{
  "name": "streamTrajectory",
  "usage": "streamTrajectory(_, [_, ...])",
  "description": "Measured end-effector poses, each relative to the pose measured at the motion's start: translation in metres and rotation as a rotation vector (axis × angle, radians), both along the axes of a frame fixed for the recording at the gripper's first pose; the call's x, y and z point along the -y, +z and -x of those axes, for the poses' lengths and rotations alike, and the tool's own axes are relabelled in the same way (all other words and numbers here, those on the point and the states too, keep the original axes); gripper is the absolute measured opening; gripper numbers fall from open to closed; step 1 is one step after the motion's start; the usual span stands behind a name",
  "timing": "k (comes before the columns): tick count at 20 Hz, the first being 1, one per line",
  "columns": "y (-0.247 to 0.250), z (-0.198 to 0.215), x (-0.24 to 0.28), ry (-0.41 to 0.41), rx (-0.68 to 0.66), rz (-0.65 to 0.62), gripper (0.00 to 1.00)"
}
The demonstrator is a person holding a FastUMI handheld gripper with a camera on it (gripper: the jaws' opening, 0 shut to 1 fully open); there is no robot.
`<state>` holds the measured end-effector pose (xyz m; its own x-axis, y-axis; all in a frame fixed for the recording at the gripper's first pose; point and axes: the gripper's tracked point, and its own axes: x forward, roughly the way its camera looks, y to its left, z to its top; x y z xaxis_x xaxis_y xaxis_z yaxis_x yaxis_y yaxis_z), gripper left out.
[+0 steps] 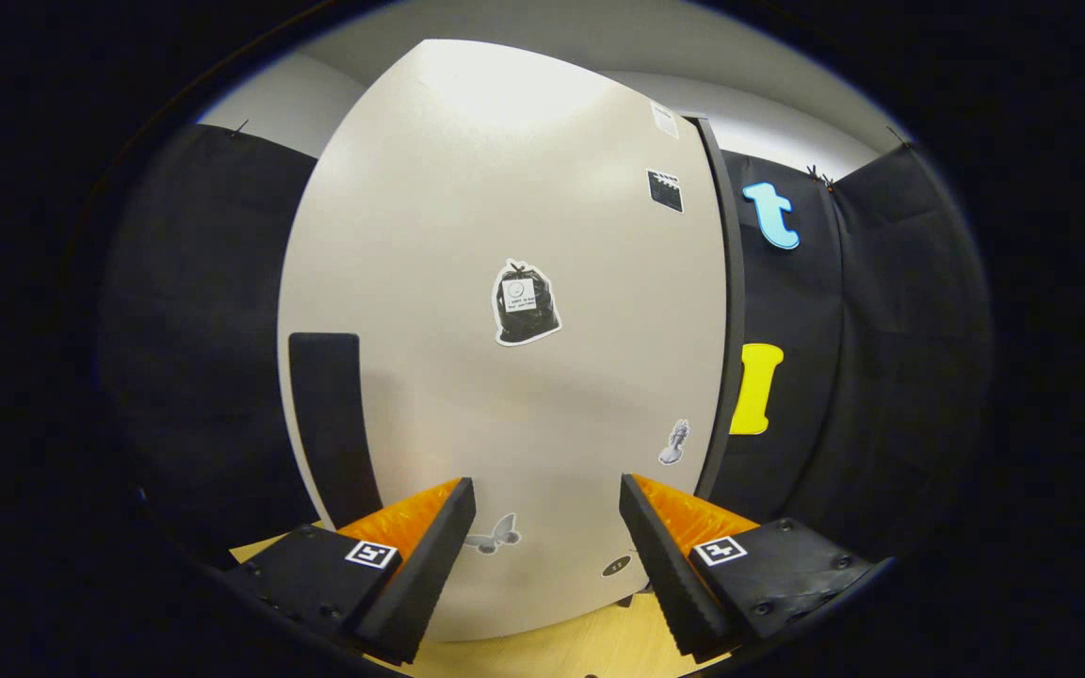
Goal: Open the shoe cabinet door, grab the shoes and put them into the shoe cabinet, then close the shoe cabinet door.
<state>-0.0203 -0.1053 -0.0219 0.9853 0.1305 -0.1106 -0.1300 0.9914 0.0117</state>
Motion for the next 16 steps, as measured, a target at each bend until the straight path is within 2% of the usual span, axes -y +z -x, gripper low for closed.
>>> streamTrajectory(3, [0.005,0.003,0.001,-0.011,0.002,-0.036,0.98])
streamTrajectory(16, [0.015,0.029,0.012,-0.024,0.006,-0.035,0.98])
